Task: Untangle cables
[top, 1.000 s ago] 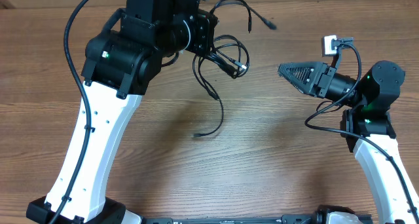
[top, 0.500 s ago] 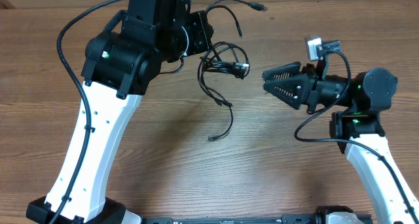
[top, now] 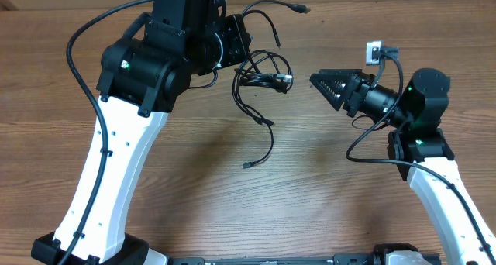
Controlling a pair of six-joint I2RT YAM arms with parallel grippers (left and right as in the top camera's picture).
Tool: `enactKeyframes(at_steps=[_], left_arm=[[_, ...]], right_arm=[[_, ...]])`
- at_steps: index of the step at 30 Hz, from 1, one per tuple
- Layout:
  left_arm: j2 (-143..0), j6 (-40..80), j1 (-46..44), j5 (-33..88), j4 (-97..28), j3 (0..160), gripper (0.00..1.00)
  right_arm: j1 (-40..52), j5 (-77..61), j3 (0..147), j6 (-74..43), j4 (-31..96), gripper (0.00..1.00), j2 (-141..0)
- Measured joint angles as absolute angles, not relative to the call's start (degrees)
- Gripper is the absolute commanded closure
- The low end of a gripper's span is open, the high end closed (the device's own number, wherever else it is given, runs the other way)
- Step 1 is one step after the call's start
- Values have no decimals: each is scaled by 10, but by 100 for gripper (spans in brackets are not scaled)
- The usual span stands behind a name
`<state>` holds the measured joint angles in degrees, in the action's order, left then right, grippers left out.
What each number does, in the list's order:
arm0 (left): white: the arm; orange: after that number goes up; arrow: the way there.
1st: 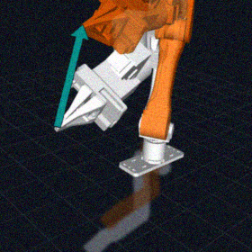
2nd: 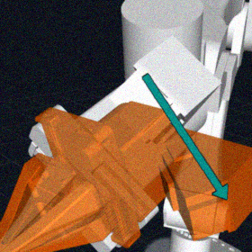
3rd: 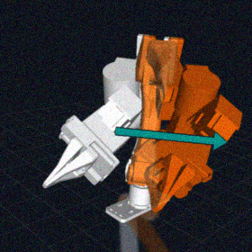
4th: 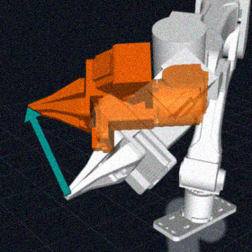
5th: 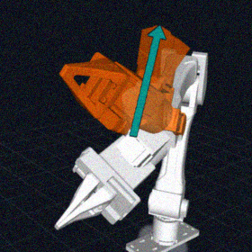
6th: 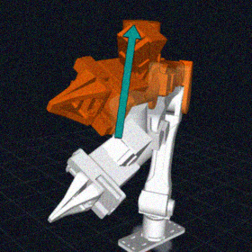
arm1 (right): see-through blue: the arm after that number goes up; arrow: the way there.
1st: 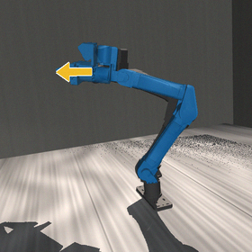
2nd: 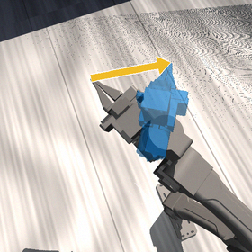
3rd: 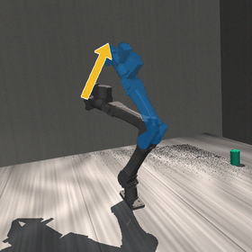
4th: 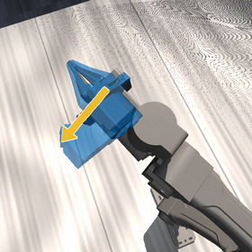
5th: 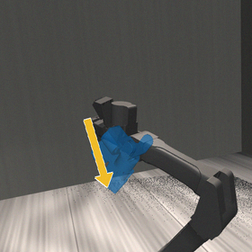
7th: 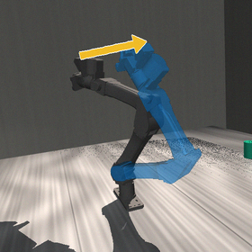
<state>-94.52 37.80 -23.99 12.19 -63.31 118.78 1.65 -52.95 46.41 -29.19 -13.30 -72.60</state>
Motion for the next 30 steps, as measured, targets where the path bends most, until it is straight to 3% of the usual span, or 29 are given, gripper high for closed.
enactKeyframes(at_steps=[2,8,13,21,27,30], left_arm=[[-945,378,-240,116,-632,1188,96],[-945,380,-240,104,-622,1188,96],[-945,414,-240,104,-616,1188,96],[-945,457,-240,166,-616,1188,96],[-945,468,-247,185,-615,1188,96],[-945,468,-250,187,-612,1188,96]], right_arm=[[17,-502,468,-230,-122,50,-727],[33,-488,492,-25,-130,66,-723],[81,-521,492,86,-124,66,-721],[111,-520,492,165,-118,64,-721],[114,-516,492,177,-111,72,-721],[123,-516,492,180,-103,83,-721]])
